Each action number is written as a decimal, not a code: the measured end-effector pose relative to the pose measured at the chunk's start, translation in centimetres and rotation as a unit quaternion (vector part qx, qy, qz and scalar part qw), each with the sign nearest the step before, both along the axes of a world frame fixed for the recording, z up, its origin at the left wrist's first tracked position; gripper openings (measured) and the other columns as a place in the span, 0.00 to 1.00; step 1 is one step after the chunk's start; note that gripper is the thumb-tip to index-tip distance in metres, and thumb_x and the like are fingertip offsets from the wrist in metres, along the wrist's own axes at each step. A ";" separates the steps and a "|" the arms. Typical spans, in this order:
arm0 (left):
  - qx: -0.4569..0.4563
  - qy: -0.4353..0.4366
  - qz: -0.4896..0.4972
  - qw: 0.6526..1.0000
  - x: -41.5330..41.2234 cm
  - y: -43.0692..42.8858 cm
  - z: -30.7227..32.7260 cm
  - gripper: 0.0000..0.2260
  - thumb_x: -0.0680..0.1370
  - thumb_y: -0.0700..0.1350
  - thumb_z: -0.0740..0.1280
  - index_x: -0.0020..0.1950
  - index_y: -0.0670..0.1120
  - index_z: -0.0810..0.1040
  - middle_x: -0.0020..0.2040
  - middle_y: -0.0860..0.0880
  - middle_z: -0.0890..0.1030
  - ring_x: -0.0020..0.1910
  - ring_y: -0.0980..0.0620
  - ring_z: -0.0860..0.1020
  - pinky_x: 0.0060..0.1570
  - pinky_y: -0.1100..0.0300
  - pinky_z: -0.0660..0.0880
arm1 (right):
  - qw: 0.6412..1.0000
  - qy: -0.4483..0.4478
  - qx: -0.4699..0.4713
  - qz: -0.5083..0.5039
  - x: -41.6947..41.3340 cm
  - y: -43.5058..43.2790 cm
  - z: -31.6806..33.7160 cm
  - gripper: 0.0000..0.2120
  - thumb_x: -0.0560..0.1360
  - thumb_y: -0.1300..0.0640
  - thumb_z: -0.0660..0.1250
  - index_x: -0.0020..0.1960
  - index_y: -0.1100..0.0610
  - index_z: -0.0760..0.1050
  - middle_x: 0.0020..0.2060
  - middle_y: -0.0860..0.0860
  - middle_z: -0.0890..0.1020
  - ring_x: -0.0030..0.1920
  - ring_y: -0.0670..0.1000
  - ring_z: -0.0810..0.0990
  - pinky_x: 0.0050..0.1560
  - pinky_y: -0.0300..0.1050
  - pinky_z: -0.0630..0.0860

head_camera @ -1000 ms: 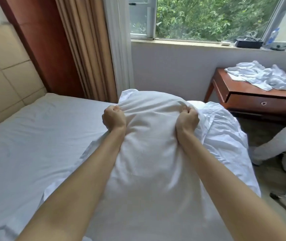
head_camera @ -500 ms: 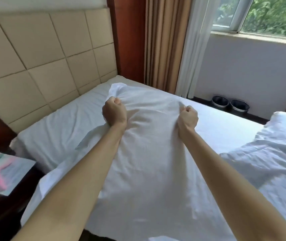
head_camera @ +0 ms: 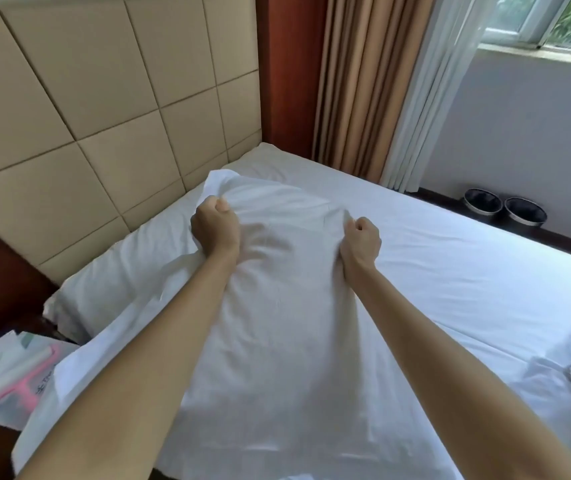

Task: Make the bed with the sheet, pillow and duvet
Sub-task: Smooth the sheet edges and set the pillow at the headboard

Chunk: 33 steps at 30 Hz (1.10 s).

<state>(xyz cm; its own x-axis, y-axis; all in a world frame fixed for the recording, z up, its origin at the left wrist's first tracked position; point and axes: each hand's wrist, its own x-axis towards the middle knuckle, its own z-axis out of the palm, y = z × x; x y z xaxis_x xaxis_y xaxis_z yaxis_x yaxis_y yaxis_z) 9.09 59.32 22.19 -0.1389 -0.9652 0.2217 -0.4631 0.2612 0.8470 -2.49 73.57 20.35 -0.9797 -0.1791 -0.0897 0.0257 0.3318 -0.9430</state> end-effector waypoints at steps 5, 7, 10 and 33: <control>0.015 0.016 -0.008 1.000 -2.9 -4.2 -0.7 0.18 0.75 0.35 0.55 0.28 0.45 0.53 0.27 0.51 0.57 0.37 0.47 0.61 0.37 0.57 0.55 | 1.000 0.007 -0.010 -0.016 -2.8 -4.4 -0.2 0.18 0.77 0.64 0.54 0.31 0.54 0.53 0.27 0.48 0.59 0.29 0.47 0.56 0.31 0.41 0.54; 0.023 0.018 -0.014 0.999 -4.3 -6.1 -0.4 0.18 0.75 0.35 0.55 0.28 0.46 0.53 0.27 0.51 0.57 0.34 0.47 0.60 0.37 0.58 0.54 | 1.000 0.013 -0.005 -0.026 -3.8 -6.3 0.0 0.19 0.77 0.64 0.54 0.31 0.54 0.53 0.27 0.48 0.60 0.29 0.47 0.57 0.32 0.41 0.55; 0.023 0.022 -0.033 0.999 -5.8 -9.8 -0.4 0.18 0.75 0.34 0.55 0.28 0.46 0.53 0.27 0.51 0.56 0.28 0.52 0.55 0.32 0.56 0.51 | 0.999 0.028 -0.006 -0.041 -4.9 -9.7 0.1 0.19 0.77 0.64 0.54 0.30 0.54 0.53 0.27 0.48 0.60 0.29 0.47 0.57 0.30 0.40 0.54; 0.090 -0.015 -0.154 0.984 -15.4 -56.8 -11.9 0.14 0.74 0.34 0.55 0.30 0.47 0.65 0.30 0.48 0.68 0.35 0.46 0.66 0.36 0.57 0.60 | 0.991 -0.058 0.116 -0.032 -10.1 -51.8 -9.1 0.10 0.79 0.65 0.51 0.41 0.57 0.65 0.37 0.50 0.69 0.41 0.51 0.67 0.42 0.44 0.67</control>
